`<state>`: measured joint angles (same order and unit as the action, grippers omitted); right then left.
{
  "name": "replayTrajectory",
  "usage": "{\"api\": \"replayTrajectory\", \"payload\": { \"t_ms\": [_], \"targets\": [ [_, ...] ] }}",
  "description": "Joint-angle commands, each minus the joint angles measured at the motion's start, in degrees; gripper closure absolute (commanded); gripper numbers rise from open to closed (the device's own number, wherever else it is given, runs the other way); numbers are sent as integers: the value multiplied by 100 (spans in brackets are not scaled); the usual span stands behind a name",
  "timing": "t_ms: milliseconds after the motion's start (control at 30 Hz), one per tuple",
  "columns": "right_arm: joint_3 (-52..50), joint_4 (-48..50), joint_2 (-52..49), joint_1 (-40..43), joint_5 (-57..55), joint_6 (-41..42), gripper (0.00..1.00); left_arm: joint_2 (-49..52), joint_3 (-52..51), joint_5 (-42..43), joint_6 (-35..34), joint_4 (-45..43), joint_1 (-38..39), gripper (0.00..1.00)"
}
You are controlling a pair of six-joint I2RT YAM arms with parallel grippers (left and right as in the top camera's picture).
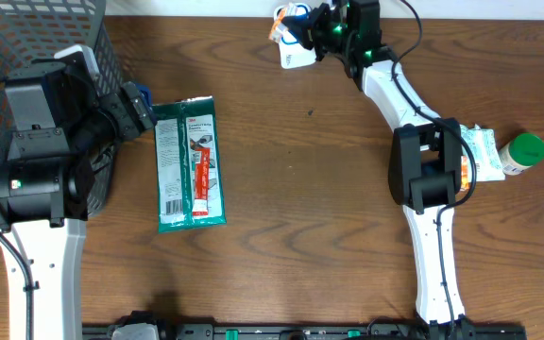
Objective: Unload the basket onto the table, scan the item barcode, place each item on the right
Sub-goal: 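Hold the Kleenex pack in front of the scanner window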
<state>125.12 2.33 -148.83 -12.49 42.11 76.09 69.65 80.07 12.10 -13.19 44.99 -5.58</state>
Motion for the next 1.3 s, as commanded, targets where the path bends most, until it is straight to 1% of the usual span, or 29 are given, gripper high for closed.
{"api": "replayTrajectory", "payload": {
  "t_ms": [0,133,200,633,767,833,933,1067,1167,1267],
  "targets": [
    [109,-92,50,94,-201,-140,99,-4,31,35,70,0,-28,13],
    [109,-439,50,94,-310,-186,99,-4,31,35,70,0,-28,13],
    [109,-481,50,94,-358,-337,99,-4,31,35,70,0,-28,13],
    [109,-186,50,105,-455,-1040,99,-4,31,35,70,0,-28,13],
    [111,-17,85,116,-116,-1167,99,-4,31,35,70,0,-28,13],
    [111,20,190,122,13,-1290,99,-4,31,35,70,0,-28,13],
    [111,-166,549,127,4,-1690,99,-4,31,35,70,0,-28,13],
    [111,-914,1272,127,-24,-2295,99,-4,31,35,70,0,-28,13],
    [111,-2122,1921,125,-22,-3073,99,-4,31,35,70,0,-28,13],
    [111,-3569,2463,127,-33,-4148,99,-4,31,35,70,0,-28,13]
  ]
}}
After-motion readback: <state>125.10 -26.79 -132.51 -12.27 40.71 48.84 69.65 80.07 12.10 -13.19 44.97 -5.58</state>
